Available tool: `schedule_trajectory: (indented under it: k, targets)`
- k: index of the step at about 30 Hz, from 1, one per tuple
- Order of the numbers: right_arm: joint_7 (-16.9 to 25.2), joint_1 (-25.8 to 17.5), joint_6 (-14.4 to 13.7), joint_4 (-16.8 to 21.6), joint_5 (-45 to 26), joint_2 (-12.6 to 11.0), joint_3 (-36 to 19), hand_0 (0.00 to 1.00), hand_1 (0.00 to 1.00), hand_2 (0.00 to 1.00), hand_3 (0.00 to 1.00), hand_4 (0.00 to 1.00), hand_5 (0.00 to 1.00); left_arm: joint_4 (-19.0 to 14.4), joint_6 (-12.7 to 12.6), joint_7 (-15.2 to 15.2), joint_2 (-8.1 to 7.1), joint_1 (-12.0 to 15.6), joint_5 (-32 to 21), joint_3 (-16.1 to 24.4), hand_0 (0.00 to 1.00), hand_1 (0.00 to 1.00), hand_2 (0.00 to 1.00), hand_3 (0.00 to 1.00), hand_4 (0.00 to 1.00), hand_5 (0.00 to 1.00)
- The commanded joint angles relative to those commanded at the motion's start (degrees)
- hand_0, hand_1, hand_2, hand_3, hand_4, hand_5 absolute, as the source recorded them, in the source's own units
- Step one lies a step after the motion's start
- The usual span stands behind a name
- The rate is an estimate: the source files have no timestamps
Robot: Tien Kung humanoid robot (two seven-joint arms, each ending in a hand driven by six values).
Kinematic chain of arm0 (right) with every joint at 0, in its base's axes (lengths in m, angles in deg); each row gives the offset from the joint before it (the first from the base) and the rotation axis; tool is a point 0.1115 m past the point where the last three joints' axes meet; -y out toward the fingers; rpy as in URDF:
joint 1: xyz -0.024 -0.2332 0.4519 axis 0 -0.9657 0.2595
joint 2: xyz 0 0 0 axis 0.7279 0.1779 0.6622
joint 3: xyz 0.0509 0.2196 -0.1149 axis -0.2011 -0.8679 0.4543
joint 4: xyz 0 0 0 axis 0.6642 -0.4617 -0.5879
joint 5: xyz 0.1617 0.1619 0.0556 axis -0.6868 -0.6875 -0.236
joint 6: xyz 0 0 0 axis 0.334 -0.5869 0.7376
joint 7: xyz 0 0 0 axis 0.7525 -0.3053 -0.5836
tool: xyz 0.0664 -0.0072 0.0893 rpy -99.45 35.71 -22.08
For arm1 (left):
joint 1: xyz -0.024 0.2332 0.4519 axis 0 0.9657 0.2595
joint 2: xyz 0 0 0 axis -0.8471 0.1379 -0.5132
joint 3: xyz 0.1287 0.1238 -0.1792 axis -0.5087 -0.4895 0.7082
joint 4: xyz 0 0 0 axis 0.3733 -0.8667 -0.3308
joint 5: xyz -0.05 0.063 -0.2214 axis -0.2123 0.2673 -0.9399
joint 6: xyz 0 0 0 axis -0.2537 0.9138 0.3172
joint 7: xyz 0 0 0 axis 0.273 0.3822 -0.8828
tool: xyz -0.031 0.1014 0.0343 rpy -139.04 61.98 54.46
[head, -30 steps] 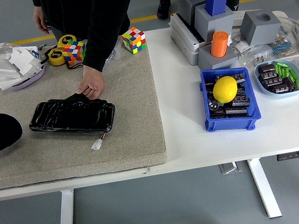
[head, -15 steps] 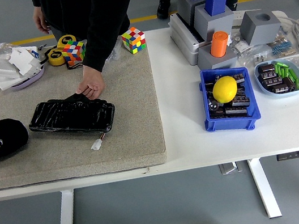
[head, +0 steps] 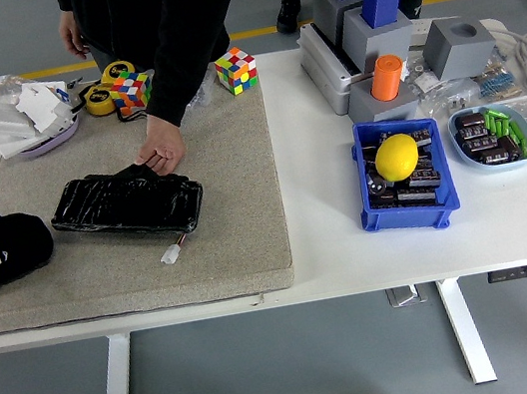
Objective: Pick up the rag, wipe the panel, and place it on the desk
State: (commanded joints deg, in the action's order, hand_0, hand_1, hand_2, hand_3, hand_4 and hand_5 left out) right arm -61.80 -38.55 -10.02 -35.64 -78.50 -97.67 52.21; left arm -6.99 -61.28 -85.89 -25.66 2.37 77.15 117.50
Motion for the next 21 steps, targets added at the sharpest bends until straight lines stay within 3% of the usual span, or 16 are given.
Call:
schedule_trajectory:
  k: [1,7,8,13,14,19,20,21]
  targets:
    - [0.0,0.0,0.0,0.0,0.0,0.0,0.0,0.723,0.688,0.682,0.588,0.998,0.509,0.0,0.1,0.1,-0.09,-0.1,0.3,0.0,0.52,0.641,0.611,0.624,0.938,0.207]
    - [0.0,0.1,0.0,0.0,-0.1,0.0,0.0,0.723,0.688,0.682,0.588,0.998,0.509,-0.3,1.8,1.0,-0.81,-0.6,0.5,0.6,0.52,0.641,0.611,0.624,0.938,0.207]
    - [0.0,0.1,0.0,0.0,-0.1,0.0,0.0,0.723,0.687,0.683,0.587,0.998,0.509,-0.3,2.1,1.0,-0.94,-0.6,0.5,0.7,0.56,0.687,0.716,0.759,0.998,0.442]
    - [0.0,0.1,-0.1,0.0,0.0,0.0,-0.1,0.723,0.687,0.683,0.587,0.998,0.509,-0.3,3.8,0.8,-1.65,-0.8,-0.9,1.2,0.56,0.687,0.716,0.759,0.998,0.442]
    - [0.0,0.1,-0.1,0.0,0.0,0.0,-0.1,0.723,0.688,0.682,0.587,0.998,0.508,-0.4,4.4,1.0,-1.83,-0.8,-1.8,1.3,0.593,0.714,0.742,0.782,0.998,0.755]
    - [0.0,0.2,-0.1,-0.1,-0.2,0.0,0.0,0.723,0.688,0.682,0.587,0.998,0.508,-0.7,5.8,1.1,-2.31,-1.2,-2.9,1.3,0.593,0.714,0.742,0.782,0.998,0.755]
    - [0.0,0.1,-0.1,-0.1,-0.2,0.0,0.0,0.723,0.687,0.682,0.586,0.998,0.507,-0.9,6.1,1.0,-2.43,-1.3,-3.3,1.3,0.61,0.724,0.751,0.787,0.998,0.885]
    - [0.0,0.1,-0.1,-0.1,-0.2,0.0,0.0,0.723,0.687,0.682,0.586,0.998,0.507,-1.1,6.4,0.9,-2.53,-1.4,-3.7,1.2,0.61,0.724,0.751,0.787,0.998,0.885]
